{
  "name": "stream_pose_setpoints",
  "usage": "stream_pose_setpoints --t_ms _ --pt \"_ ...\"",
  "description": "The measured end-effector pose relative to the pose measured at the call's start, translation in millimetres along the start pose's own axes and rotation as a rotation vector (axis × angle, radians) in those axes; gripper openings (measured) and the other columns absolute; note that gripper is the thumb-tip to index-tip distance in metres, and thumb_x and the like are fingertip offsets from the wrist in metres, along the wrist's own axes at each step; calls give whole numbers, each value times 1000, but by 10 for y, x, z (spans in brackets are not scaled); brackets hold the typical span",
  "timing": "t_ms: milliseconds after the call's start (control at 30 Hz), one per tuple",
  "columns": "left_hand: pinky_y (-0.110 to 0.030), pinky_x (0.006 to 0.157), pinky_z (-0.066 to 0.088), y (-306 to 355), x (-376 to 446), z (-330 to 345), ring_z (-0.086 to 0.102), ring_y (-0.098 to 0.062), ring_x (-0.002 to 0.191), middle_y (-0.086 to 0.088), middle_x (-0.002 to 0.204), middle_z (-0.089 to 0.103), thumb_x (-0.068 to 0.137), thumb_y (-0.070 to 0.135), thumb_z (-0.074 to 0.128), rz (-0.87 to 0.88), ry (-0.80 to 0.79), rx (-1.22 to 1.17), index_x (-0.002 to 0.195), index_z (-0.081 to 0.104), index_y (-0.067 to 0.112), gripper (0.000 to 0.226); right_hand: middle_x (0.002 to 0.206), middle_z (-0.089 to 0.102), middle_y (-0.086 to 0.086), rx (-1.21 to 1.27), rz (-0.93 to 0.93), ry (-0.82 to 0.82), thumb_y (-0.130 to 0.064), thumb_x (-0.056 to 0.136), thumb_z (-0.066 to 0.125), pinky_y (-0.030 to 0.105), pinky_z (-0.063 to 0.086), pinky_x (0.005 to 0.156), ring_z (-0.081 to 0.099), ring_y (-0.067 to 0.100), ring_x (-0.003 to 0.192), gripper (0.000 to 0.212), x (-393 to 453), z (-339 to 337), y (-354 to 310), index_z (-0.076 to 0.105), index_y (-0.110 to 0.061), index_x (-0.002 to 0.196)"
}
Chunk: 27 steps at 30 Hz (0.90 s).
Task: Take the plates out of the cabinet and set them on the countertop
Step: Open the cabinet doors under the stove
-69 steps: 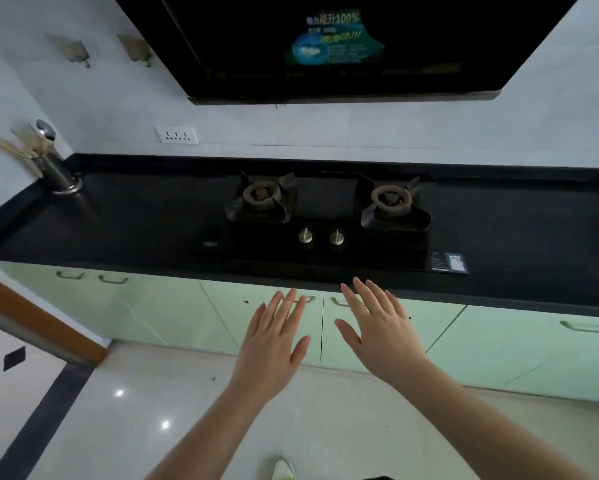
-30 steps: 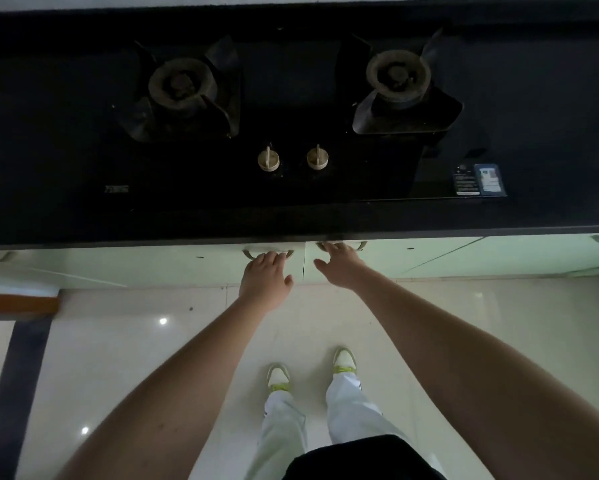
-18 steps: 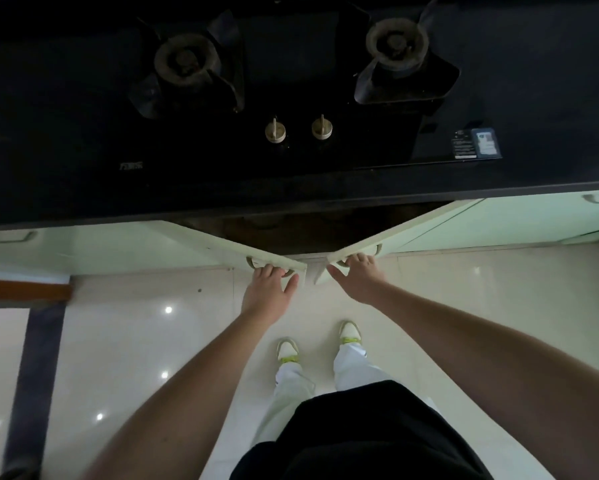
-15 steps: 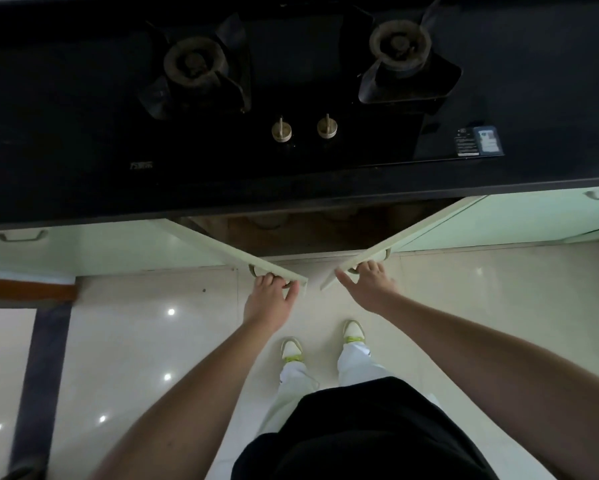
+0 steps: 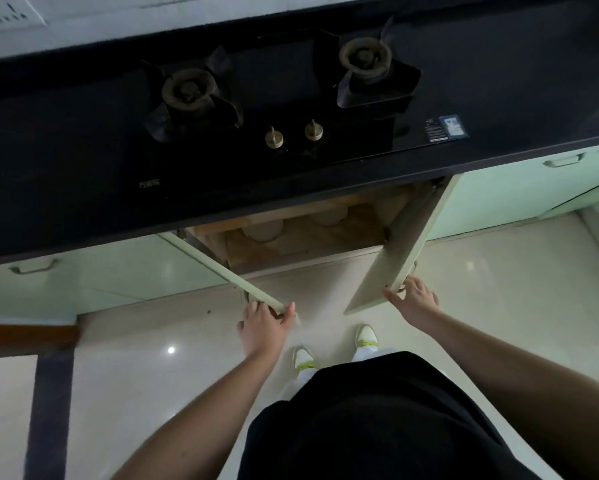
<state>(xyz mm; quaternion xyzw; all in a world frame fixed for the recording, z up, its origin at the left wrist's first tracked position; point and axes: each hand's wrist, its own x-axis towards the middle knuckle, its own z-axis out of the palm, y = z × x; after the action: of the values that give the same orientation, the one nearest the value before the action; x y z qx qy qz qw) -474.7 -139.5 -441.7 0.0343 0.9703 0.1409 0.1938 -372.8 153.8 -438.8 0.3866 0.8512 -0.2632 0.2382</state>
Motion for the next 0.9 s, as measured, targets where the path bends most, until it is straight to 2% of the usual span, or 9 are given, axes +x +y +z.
stream_pose_setpoints --t_ms 67,133,233,300,367,433,633,767,900 --pt "-44 87 40 -24 -136 44 50 -36 106 -16 110 54 78 60 69 -108 47 -153 99 55 4 62 160 15 8 48 33 89 -62 90 46 40 10 117 16 23 146 78 -109 2 40 25 -16 149" --pt "-50 93 40 -22 -239 53 49 -44 113 -26 121 51 73 50 79 -121 137 -213 110 51 -1 69 163 3 6 -21 -70 196 -55 93 46 37 2 118 7 23 149 81 -220 -19 91 8 -18 154" --pt "-55 110 30 -73 -192 5 43 -44 133 -28 140 49 91 38 65 257 245 28 127 56 3 52 162 -4 -3 -285 -392 266 -29 101 37 32 -8 118 -4 19 150 66 -280 -46 200 -1 -25 155" --pt "-53 114 24 -83 -108 -28 45 -36 135 -17 134 60 99 33 40 488 153 188 114 69 9 41 163 6 -1 -429 -470 194 -15 99 30 31 -13 115 -6 17 149 60 -281 -17 303 8 -20 155" --pt "-50 115 24 -54 -66 -56 54 -34 127 -14 116 71 101 37 22 535 55 230 97 74 7 60 161 18 0 -505 -446 166 -12 97 27 31 -13 115 -5 17 149 57 -306 -3 440 18 -13 154" --pt "-50 112 31 -4 -54 -67 59 -35 118 -15 103 73 102 48 6 552 39 270 91 73 4 81 158 26 2 -523 -408 188 -17 98 29 31 -11 116 0 17 149 54 -324 -47 569 23 -10 152" --pt "-54 102 43 111 -204 -42 61 -42 110 -26 99 70 98 56 -4 473 16 455 89 70 -6 97 148 41 6 -596 -306 113 -40 98 33 36 1 120 9 21 148 58 -370 -226 847 33 -6 145" --pt "-55 105 40 103 -210 7 57 -44 118 -29 105 68 96 54 17 424 -36 471 93 69 -8 82 147 41 8 -657 -136 61 -39 98 32 43 2 120 9 24 147 58 -394 -348 909 34 -3 143" --pt "-43 119 14 71 -170 24 30 -32 143 -19 141 52 103 44 35 402 -95 500 127 59 -1 56 142 46 13 -770 -15 2 -37 96 32 45 8 117 28 30 137 59 -382 -477 854 36 -1 142"
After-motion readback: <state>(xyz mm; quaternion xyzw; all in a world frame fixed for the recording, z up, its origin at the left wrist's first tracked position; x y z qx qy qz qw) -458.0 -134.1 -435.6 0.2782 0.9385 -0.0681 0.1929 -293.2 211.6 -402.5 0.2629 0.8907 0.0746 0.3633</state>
